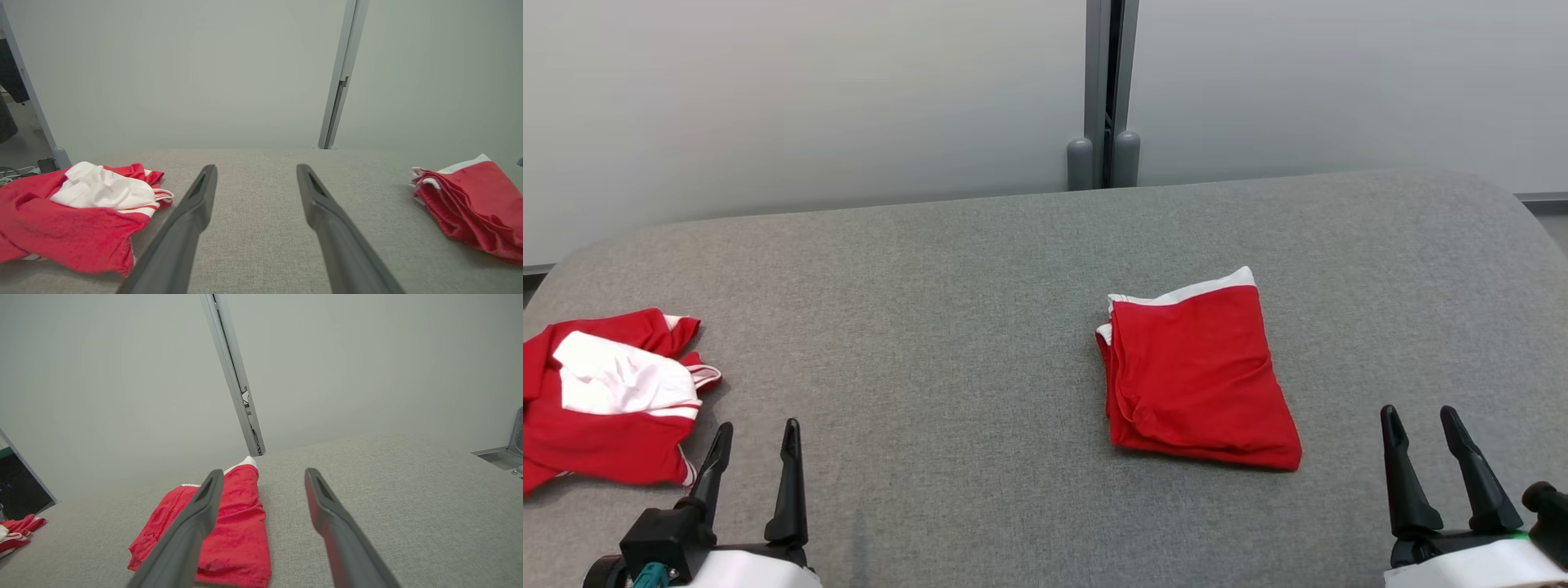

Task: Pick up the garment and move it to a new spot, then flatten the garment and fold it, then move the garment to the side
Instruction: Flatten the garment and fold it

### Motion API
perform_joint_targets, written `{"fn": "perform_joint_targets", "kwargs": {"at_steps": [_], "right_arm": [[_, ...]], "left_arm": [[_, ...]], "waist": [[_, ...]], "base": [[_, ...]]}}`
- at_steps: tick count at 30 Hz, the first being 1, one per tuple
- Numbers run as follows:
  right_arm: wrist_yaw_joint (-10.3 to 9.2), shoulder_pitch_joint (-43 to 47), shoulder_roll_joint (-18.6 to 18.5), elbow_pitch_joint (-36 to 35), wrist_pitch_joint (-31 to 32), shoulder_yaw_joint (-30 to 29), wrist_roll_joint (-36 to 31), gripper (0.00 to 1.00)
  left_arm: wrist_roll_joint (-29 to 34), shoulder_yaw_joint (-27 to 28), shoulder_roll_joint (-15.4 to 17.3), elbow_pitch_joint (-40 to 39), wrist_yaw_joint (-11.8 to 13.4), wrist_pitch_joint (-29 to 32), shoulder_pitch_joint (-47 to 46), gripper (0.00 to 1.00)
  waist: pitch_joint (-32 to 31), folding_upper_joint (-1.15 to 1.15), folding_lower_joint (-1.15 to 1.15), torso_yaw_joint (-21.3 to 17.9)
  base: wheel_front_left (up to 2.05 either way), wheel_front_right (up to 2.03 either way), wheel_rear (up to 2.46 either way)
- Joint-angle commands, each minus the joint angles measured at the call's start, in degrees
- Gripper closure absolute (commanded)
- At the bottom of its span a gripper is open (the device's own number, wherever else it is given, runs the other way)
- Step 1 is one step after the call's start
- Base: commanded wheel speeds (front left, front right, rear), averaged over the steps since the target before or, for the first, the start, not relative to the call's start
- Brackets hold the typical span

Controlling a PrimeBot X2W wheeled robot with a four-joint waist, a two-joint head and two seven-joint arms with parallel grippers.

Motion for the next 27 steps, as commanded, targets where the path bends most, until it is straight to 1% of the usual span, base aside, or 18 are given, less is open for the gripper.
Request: {"fn": "perform_joint_targets", "kwargs": {"at_steps": [1, 14, 27], "right_arm": [[0.01, 0.5, 0.1, -0.4, -0.3, -0.1, -0.5, 0.00], [0.01, 1.7, 0.0, 0.0, -0.3, 0.7, -1.9, 0.00], [0.01, 1.4, 0.2, 0.0, -0.3, 1.1, -3.3, 0.00]], "left_arm": [[0.8, 0.4, 0.2, 0.0, -0.2, 0.0, 0.8, 0.00], [2.5, 0.2, 0.2, -0.3, 0.2, 0.0, 2.0, 0.00], [2.7, -0.9, 0.2, -0.6, 1.2, 0.0, 2.4, 0.00]], "waist": [[-0.2, 0.00, 0.00, 0.2], [-0.4, 0.00, 0.00, 1.7], [0.0, 0.00, 0.00, 2.2]], "base": [[0.00, 0.00, 0.00], [0.00, 0.00, 0.00], [0.00, 0.00, 0.00]]}}
